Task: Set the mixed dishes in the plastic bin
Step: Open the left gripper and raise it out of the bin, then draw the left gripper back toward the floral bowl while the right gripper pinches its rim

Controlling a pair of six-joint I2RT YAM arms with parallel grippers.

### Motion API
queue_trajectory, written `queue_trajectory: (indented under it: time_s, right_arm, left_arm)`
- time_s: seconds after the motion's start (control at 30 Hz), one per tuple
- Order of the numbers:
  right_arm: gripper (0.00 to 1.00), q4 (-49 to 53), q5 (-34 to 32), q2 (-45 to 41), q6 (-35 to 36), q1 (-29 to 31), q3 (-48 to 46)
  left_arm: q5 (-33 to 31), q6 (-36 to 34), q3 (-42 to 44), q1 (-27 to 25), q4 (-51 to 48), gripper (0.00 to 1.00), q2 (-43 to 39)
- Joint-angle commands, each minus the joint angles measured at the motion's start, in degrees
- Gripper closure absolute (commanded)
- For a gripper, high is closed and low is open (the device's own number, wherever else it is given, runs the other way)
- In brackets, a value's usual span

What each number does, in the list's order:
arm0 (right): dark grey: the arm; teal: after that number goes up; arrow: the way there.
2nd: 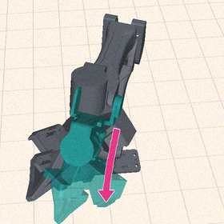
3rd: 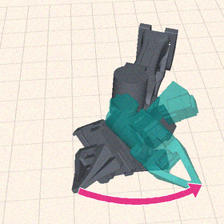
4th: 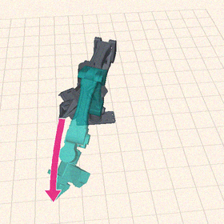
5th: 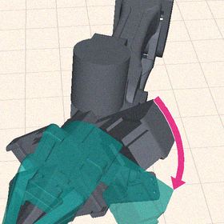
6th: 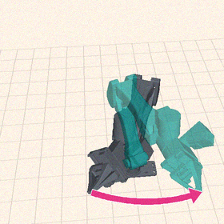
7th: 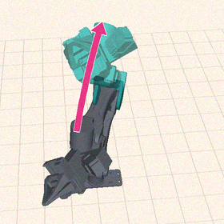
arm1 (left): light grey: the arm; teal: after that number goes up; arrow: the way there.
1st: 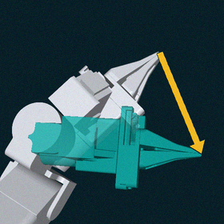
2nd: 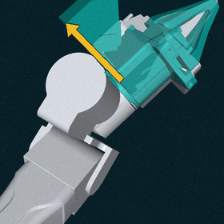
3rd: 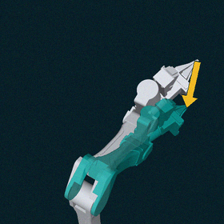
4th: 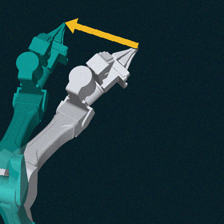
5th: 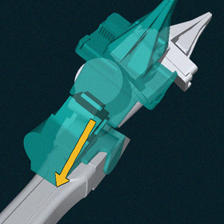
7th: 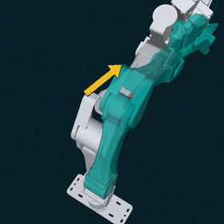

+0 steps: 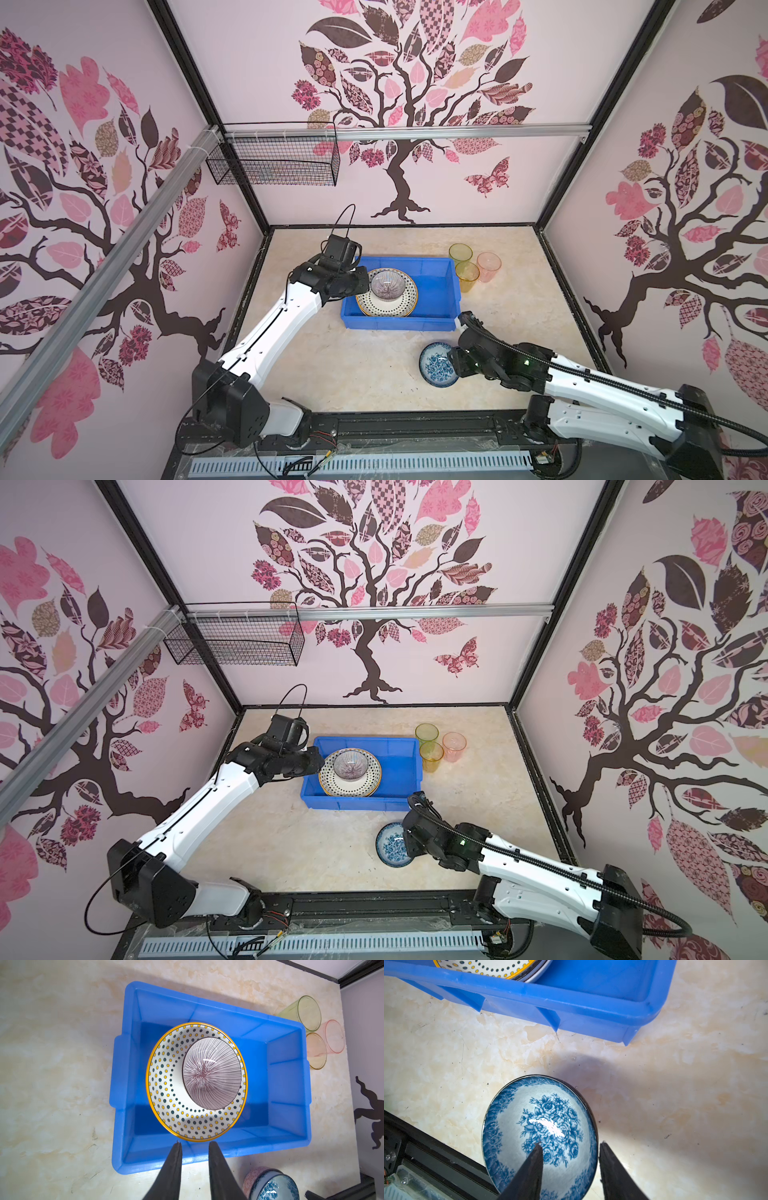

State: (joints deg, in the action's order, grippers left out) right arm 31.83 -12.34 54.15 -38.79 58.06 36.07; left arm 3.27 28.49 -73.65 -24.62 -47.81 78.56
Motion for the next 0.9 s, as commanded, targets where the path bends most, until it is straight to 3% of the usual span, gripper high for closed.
queue_trajectory:
  time_s: [0.0,0.37,0.87]
  right_arm:
    - [0.52,0.2,-0.2,0.3,0.0,0.2,1.1]
    - [0.52,0.8,-0.5,-0.1,-0.5,0.2,0.7]
    - [0.53,3.8,-1.5,-0.9,-1.1,0.2,1.3]
  left_arm:
    - [2.2,-0.4,3.2,0.0,-0.5,0.73,-2.7]
    - [3.0,-0.2,6.7,-0.4,-3.4,0.70,-10.1]
    - [5.7,-0.1,18.6,-1.1,-4.4,0.71,-19.0]
